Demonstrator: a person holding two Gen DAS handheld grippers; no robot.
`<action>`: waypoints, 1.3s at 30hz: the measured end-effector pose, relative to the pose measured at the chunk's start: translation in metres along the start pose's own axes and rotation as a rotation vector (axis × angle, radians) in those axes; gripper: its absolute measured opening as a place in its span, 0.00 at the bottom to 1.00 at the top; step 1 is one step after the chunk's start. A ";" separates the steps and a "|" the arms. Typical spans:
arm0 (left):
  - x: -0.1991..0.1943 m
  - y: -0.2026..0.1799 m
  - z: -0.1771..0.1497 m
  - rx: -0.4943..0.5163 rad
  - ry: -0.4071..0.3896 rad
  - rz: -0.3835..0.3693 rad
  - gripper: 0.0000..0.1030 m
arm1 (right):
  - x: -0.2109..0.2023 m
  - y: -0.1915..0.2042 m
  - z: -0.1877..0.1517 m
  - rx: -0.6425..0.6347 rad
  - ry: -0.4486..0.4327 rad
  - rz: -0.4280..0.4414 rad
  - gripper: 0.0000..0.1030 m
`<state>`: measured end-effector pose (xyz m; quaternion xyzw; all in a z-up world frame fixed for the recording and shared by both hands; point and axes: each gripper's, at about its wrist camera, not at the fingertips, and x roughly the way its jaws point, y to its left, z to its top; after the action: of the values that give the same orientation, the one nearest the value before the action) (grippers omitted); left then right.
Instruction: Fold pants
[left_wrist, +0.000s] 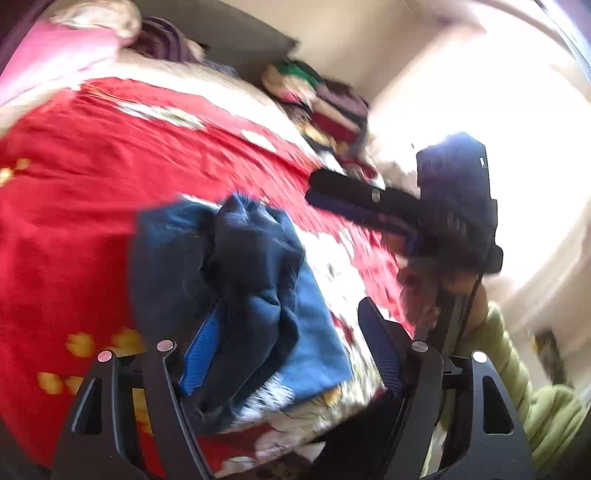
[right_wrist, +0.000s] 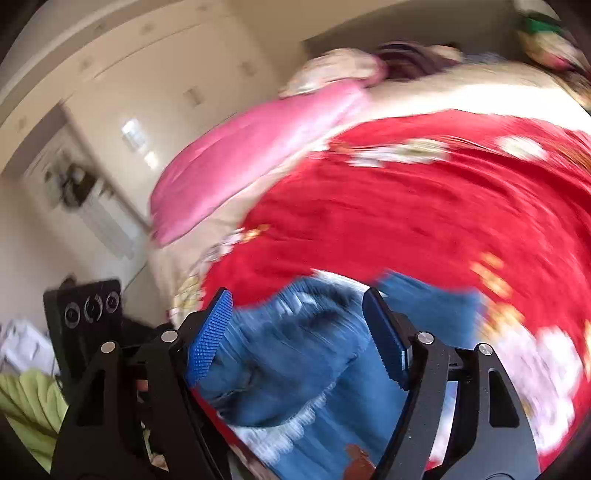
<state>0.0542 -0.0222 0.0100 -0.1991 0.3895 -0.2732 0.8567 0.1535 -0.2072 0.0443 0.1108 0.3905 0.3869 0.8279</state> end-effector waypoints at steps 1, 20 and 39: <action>0.015 -0.004 -0.006 0.012 0.048 -0.003 0.69 | -0.005 -0.009 -0.006 0.015 -0.002 -0.025 0.64; 0.028 -0.045 -0.042 0.197 0.106 0.099 0.74 | 0.044 -0.034 -0.052 0.109 0.112 -0.176 0.47; -0.043 0.012 0.020 0.114 -0.059 0.291 0.95 | -0.058 0.030 -0.080 -0.125 -0.097 -0.231 0.79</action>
<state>0.0498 0.0166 0.0393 -0.0998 0.3729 -0.1620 0.9082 0.0553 -0.2388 0.0377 0.0321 0.3352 0.3067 0.8902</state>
